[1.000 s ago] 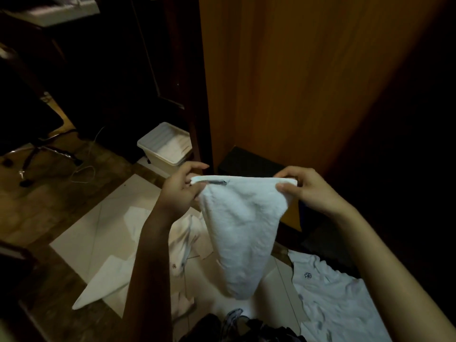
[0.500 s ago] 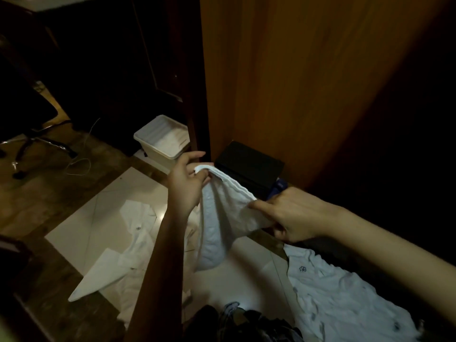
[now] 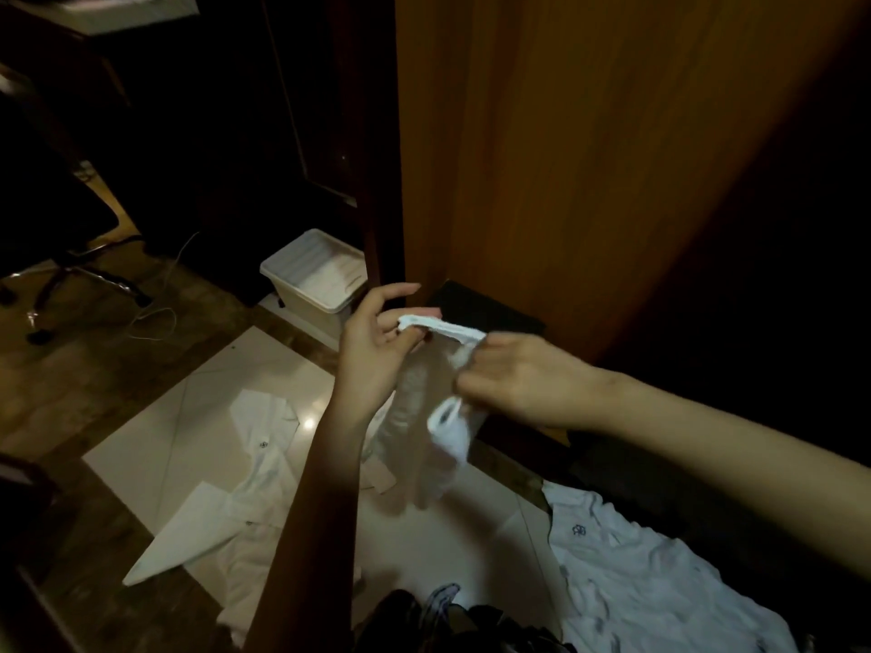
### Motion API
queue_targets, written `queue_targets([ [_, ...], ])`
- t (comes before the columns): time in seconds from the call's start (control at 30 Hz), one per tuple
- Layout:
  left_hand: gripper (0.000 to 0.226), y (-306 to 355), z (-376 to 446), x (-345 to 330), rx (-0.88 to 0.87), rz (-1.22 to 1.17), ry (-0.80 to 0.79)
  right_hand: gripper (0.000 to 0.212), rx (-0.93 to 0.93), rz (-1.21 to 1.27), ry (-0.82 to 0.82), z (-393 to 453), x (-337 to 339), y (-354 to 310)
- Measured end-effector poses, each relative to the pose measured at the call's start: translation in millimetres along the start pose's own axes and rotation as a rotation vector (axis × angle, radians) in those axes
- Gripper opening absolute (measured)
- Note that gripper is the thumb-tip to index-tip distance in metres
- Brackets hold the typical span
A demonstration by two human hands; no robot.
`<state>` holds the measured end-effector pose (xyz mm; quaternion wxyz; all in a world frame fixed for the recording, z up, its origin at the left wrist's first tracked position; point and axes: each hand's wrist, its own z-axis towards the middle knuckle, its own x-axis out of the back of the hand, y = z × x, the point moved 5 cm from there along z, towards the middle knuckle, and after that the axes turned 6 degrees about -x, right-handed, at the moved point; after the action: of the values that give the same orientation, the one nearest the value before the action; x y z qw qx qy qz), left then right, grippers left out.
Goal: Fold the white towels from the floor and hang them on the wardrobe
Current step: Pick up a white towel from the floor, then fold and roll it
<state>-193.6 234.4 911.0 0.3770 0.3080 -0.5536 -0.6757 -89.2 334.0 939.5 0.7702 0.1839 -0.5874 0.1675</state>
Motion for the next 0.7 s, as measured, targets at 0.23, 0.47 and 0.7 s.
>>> queue_targets([
  [0.23, 0.052, 14, 1, -10, 0.038, -0.022, -0.078, 0.041, -0.508, 0.292, 0.163, 0, 19, 36],
  [0.47, 0.051, 21, -3, -19, 0.052, -0.137, -0.171, 0.032, -0.611, 0.28, 0.217, -10, 25, 43],
  [0.7, 0.067, 23, -4, -23, 0.004, -0.07, -0.241, 0.034, -0.564, 0.262, 0.296, -22, 30, 37],
])
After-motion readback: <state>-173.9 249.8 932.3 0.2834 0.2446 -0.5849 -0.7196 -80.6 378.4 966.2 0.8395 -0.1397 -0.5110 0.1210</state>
